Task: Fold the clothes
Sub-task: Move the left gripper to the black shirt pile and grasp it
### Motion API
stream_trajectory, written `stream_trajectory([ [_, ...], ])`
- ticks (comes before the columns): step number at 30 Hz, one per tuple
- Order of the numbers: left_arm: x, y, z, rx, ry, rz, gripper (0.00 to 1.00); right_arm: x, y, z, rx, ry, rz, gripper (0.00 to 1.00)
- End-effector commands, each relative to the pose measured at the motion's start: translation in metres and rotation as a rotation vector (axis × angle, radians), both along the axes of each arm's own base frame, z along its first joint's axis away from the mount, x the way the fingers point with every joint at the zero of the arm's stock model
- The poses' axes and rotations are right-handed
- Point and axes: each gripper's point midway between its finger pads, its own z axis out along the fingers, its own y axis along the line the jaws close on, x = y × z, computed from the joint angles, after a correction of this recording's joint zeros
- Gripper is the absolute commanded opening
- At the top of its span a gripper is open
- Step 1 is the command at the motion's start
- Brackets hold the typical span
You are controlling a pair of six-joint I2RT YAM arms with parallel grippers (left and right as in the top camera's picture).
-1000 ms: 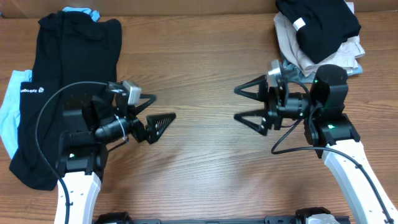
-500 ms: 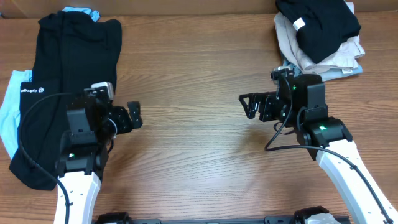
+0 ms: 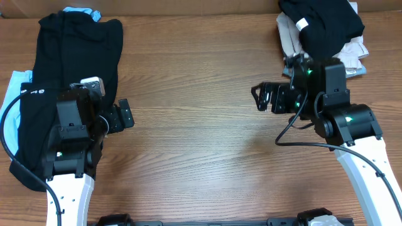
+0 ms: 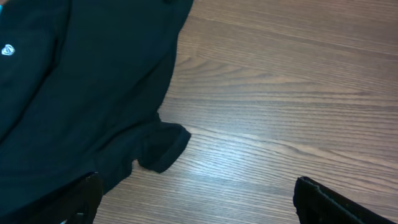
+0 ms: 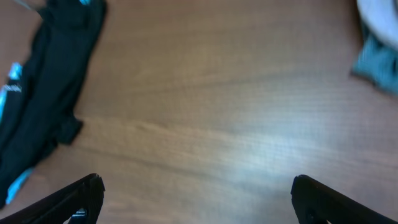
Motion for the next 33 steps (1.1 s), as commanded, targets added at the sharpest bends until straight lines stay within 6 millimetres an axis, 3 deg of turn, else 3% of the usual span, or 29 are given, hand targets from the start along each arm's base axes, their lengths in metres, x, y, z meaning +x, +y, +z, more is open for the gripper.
stream_trajectory([
  [1, 0.003, 0.012, 0.006, 0.060, -0.006, 0.032, 1.00, 0.002, 0.007, 0.009, 0.056, 0.002, -0.009, 1.00],
  [8, 0.037, -0.002, 0.002, 0.007, -0.059, -0.050, 1.00, 0.002, 0.011, 0.010, 0.072, 0.004, 0.004, 1.00],
  [11, 0.048, -0.003, -0.011, 0.049, -0.036, -0.109, 0.86, 0.000, 0.010, 0.005, 0.066, 0.023, 0.003, 1.00],
  [16, 0.056, 0.003, -0.058, 0.062, 0.103, -0.101, 0.70, 0.001, 0.010, -0.009, 0.056, 0.066, 0.000, 0.96],
  [18, 0.055, 0.003, -0.079, 0.055, 0.168, -0.106, 0.55, 0.004, 0.010, -0.016, 0.052, 0.084, -0.001, 0.92],
  [20, 0.055, 0.003, -0.095, 0.049, 0.218, -0.107, 0.45, 0.007, 0.011, -0.023, 0.049, 0.106, -0.001, 0.86],
  [25, 0.056, 0.007, -0.128, 0.054, 0.302, -0.098, 0.44, 0.010, 0.017, -0.042, 0.059, 0.170, 0.016, 0.85],
  [28, 0.053, 0.013, -0.146, 0.076, 0.360, -0.079, 0.56, 0.012, 0.019, -0.053, 0.060, 0.203, 0.021, 0.85],
  [33, 0.048, 0.017, -0.171, 0.091, 0.435, -0.068, 0.65, 0.015, 0.020, -0.063, 0.055, 0.233, 0.020, 0.86],
])
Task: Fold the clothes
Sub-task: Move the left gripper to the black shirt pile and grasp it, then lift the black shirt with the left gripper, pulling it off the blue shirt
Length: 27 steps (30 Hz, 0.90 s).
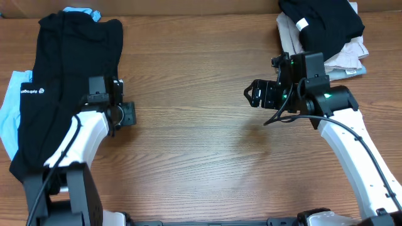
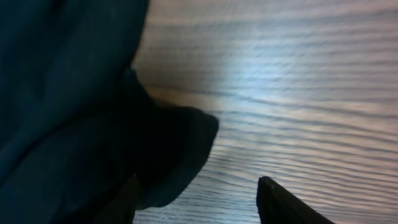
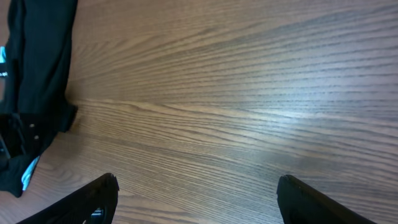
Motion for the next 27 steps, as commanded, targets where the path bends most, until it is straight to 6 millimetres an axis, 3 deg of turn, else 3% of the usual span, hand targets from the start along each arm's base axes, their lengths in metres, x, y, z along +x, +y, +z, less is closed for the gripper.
stream_trajectory([
  [1, 0.004, 0.008, -0.010, 0.032, 0.025, 0.010, 0.66, 0.001, 0.004, 0.000, 0.011, 0.001, 0.010, 0.86],
  [6, 0.002, 0.008, -0.032, 0.029, 0.073, 0.009, 0.66, 0.002, 0.004, -0.002, 0.007, 0.004, 0.012, 0.86],
  [9, 0.002, 0.008, -0.043, 0.027, 0.093, 0.009, 0.61, 0.002, 0.004, -0.002, 0.007, 0.004, 0.012, 0.86],
  [12, 0.002, 0.007, -0.049, 0.022, 0.102, 0.008, 0.42, 0.002, 0.004, -0.002, 0.006, 0.003, 0.012, 0.86],
  [14, 0.003, 0.006, -0.049, 0.016, 0.099, 0.007, 0.24, 0.002, 0.003, -0.002, 0.004, 0.003, 0.010, 0.86],
  [15, 0.004, 0.003, -0.048, 0.003, 0.096, 0.002, 0.09, 0.002, 0.003, -0.002, 0.004, 0.003, 0.010, 0.86],
  [16, 0.006, 0.000, -0.045, -0.015, 0.091, -0.002, 0.04, 0.002, 0.003, -0.002, 0.003, 0.003, 0.010, 0.86],
  [19, 0.015, -0.014, -0.028, -0.103, 0.079, -0.022, 0.04, 0.003, 0.002, -0.002, -0.002, 0.002, 0.005, 0.86],
  [21, 0.025, -0.025, -0.005, -0.162, 0.060, -0.044, 0.04, 0.003, 0.002, -0.002, -0.002, 0.002, 0.005, 0.86],
  [27, 0.064, -0.073, 0.103, -0.349, -0.075, -0.175, 0.04, 0.001, 0.002, -0.003, -0.003, 0.010, 0.005, 0.89],
])
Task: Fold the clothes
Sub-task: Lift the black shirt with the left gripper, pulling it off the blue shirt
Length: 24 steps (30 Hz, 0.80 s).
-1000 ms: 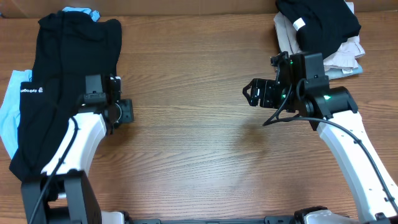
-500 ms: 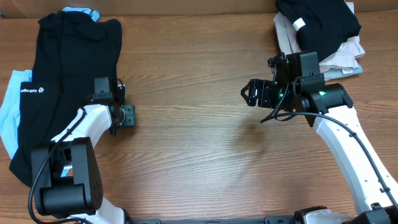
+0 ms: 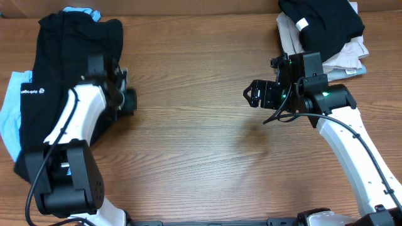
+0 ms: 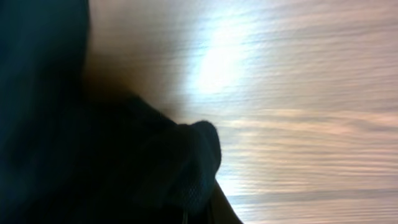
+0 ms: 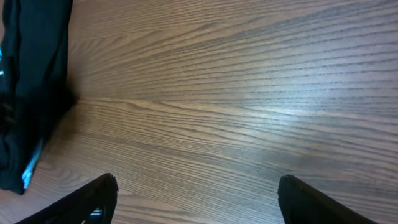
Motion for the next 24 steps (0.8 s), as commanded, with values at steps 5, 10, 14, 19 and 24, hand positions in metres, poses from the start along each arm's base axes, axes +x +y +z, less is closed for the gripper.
stream_trajectory([
  [5, 0.061, -0.083, 0.163, -0.321, -0.358, -0.210, 0.04, -0.007, 0.002, -0.001, 0.003, 0.032, 0.012, 0.90],
  [10, 0.073, -0.089, 0.221, -0.342, -0.481, -0.233, 0.04, -0.013, 0.012, 0.002, 0.042, 0.032, 0.087, 0.91],
  [14, 0.072, -0.089, 0.234, -0.340, -0.498, -0.236, 0.04, -0.014, 0.013, 0.003, 0.047, 0.027, 0.099, 0.91],
  [19, 0.073, -0.092, 0.239, -0.380, -0.495, -0.213, 0.04, -0.013, 0.014, 0.003, 0.042, 0.016, 0.111, 0.91],
  [24, 0.072, -0.102, 0.273, -0.446, -0.561, -0.250, 0.04, -0.011, 0.017, 0.006, 0.052, -0.002, 0.124, 0.92],
])
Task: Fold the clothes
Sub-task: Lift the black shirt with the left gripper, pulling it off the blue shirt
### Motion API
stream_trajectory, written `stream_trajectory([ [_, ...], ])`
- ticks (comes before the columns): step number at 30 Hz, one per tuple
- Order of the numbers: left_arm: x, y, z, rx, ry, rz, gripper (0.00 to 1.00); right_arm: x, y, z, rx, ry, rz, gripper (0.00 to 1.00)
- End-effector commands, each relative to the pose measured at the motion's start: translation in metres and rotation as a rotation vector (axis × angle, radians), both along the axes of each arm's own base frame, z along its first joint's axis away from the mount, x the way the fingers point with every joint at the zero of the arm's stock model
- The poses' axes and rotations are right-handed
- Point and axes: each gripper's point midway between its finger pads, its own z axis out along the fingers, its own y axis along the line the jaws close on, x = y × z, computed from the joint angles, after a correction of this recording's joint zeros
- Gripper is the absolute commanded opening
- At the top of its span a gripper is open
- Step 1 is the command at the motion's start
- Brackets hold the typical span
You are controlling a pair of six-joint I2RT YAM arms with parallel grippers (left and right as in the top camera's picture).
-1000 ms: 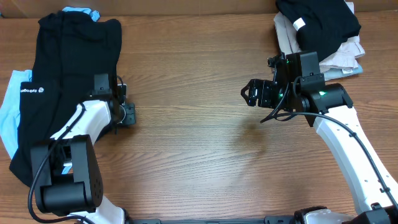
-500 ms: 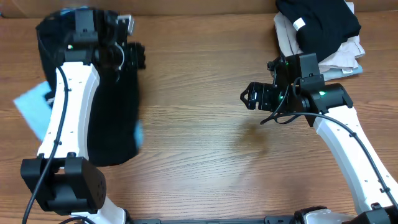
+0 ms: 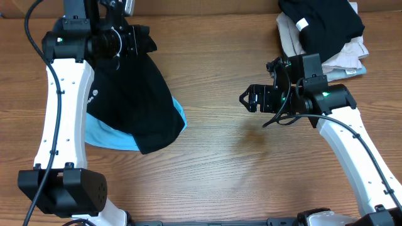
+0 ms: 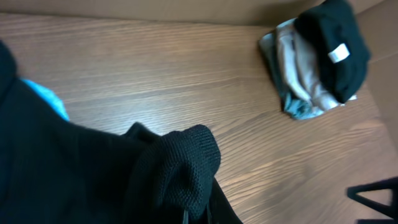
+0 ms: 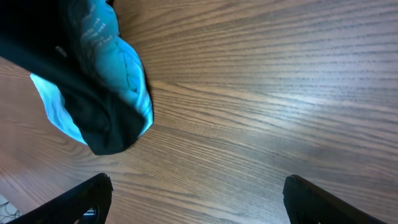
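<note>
My left gripper [image 3: 137, 41] is raised at the back left, shut on a fold of the black garment [image 3: 135, 100]. The cloth hangs from it and drapes down onto the wooden table [image 3: 239, 176]. In the left wrist view the black knit [image 4: 177, 165] bunches right at the jaws. A light blue garment [image 3: 110, 137] shows under the black one's lower edge, and again in the right wrist view [image 5: 118, 59]. My right gripper [image 3: 250, 99] hovers open over the table's middle, with nothing between its fingers [image 5: 68, 202].
A pile of clothes [image 3: 323, 28], black on top of white and grey pieces, sits at the back right corner; it shows in the left wrist view too [image 4: 317, 59]. Bare wood lies between the hanging garment and the right arm.
My left gripper was low at the black garment's right edge. It is now raised at the back left with the garment hanging from it, and the blue garment has shifted right beneath. The right gripper barely moved.
My left gripper first hovered open beside the black garment lying flat at the left. It then sat at the garment's protruding right corner, then was closed on it. Now the garment is lifted off the table. My right gripper stayed open over the middle.
</note>
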Motion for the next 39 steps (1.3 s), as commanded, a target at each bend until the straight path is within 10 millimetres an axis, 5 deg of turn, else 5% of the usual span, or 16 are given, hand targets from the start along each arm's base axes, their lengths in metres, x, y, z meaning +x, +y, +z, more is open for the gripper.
stream_trajectory([
  [1, -0.006, -0.016, 0.065, -0.096, -0.125, -0.050, 0.04, 0.003, 0.008, 0.008, 0.028, -0.031, 0.039, 0.92],
  [9, -0.025, -0.029, 0.167, -0.194, -0.322, -0.107, 0.04, 0.000, 0.028, 0.016, 0.082, -0.058, 0.105, 0.92],
  [15, -0.044, -0.039, 0.210, -0.240, -0.396, -0.143, 0.04, -0.006, 0.059, 0.013, 0.089, -0.078, 0.193, 0.92],
  [21, -0.057, -0.044, 0.238, -0.277, -0.443, -0.150, 0.04, -0.002, 0.088, 0.009, 0.103, -0.119, 0.256, 0.92],
  [30, -0.080, -0.052, 0.289, -0.354, -0.555, -0.190, 0.04, 0.004, 0.090, 0.013, 0.114, -0.150, 0.254, 0.92],
  [39, -0.077, -0.095, 0.282, -0.356, -0.544, -0.229, 0.04, 0.006, 0.086, 0.021, 0.154, -0.139, 0.228, 0.87],
])
